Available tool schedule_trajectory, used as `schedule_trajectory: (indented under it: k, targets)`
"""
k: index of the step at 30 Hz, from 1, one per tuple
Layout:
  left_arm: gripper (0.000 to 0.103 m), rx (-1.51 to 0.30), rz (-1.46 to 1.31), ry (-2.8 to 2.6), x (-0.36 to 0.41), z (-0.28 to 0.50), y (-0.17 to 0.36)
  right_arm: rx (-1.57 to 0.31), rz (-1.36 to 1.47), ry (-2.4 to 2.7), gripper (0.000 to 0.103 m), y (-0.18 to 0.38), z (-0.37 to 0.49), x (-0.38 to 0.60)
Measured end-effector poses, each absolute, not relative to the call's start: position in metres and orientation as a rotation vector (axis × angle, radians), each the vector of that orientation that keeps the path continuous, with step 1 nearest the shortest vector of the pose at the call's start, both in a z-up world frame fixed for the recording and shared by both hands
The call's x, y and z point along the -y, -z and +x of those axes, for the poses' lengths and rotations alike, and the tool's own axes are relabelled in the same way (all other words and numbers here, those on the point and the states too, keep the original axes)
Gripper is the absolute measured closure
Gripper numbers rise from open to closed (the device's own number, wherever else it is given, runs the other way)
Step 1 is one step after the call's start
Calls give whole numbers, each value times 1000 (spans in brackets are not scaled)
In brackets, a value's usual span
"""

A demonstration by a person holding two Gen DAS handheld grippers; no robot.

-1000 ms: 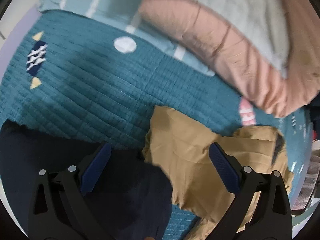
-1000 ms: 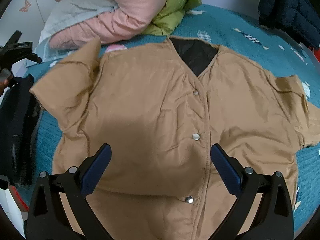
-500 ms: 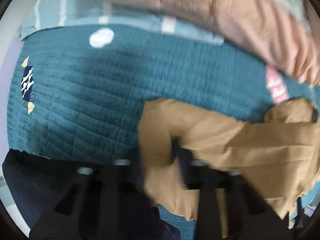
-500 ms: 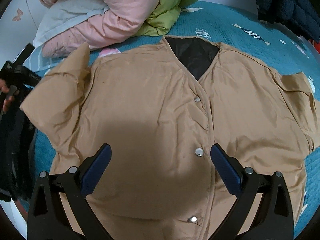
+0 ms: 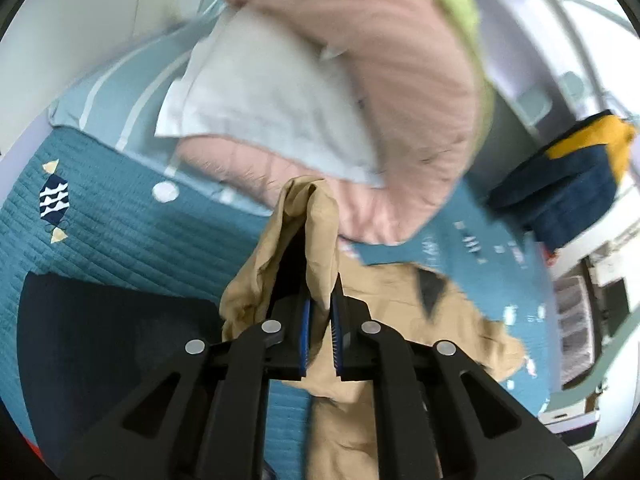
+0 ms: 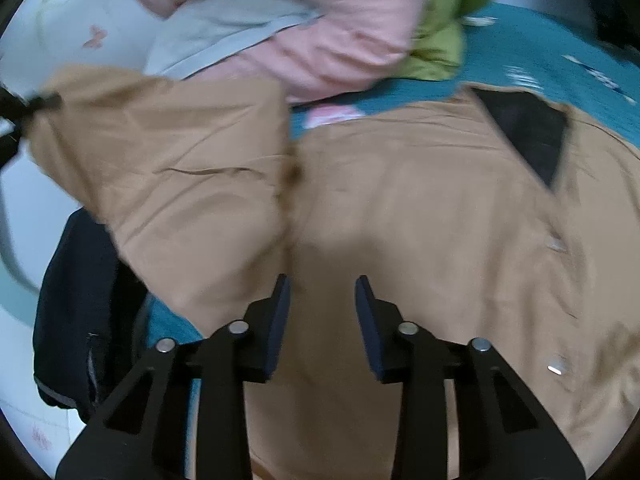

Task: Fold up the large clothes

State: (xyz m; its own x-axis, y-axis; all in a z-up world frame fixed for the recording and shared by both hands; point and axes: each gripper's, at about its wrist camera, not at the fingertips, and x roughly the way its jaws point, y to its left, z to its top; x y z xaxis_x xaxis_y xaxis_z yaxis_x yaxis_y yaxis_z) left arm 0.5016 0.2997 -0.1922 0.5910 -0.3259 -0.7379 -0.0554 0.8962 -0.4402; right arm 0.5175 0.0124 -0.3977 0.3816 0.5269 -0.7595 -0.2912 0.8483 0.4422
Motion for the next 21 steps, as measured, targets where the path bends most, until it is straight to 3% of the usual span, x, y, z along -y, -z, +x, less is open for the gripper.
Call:
schedule_trajectory:
  k: [5, 11, 21]
  targets:
    - [95, -900, -476, 248, -279, 466, 164, -1238, 297, -620, 76, 435, 533, -42]
    - [95, -839, -507, 337, -227, 453, 142, -1184, 412, -704, 75, 415, 533, -4]
    - [94, -944, -464, 441, -57, 511, 196, -904, 436, -341, 69, 355, 465, 246]
